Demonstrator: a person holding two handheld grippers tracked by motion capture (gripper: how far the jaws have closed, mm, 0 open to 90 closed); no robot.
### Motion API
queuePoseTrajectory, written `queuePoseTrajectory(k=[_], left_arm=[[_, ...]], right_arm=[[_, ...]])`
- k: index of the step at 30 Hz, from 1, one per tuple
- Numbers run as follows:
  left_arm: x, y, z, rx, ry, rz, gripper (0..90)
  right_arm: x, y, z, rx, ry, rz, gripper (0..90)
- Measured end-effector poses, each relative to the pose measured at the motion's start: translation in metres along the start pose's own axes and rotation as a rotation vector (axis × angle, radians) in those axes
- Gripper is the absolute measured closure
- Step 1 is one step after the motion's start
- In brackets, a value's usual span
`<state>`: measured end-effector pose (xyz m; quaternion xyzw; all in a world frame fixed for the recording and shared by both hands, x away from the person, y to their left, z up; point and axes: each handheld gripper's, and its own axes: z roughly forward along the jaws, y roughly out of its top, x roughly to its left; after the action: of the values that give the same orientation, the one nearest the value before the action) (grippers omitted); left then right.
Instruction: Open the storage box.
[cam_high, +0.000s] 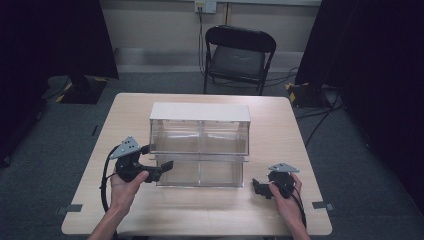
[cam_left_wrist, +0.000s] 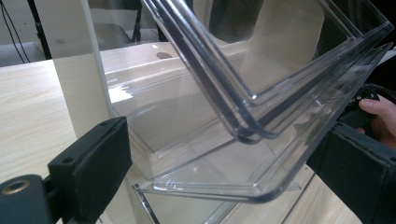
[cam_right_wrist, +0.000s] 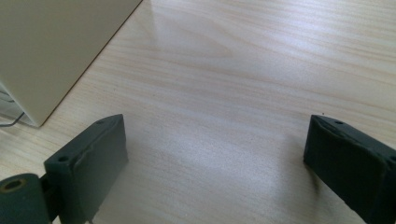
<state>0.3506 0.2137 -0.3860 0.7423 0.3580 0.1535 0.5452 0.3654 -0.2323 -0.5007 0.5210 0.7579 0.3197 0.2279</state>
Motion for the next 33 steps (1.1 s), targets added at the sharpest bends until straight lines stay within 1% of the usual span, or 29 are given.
queuePoseTrajectory(k=[33], left_arm=[[-0.0009, -0.0002, 0.0012, -0.009, 0.004, -0.001, 5.4]], right_arm=[[-0.0004, 0.0001, 0.0003, -0.001, 0.002, -0.004, 5.3]])
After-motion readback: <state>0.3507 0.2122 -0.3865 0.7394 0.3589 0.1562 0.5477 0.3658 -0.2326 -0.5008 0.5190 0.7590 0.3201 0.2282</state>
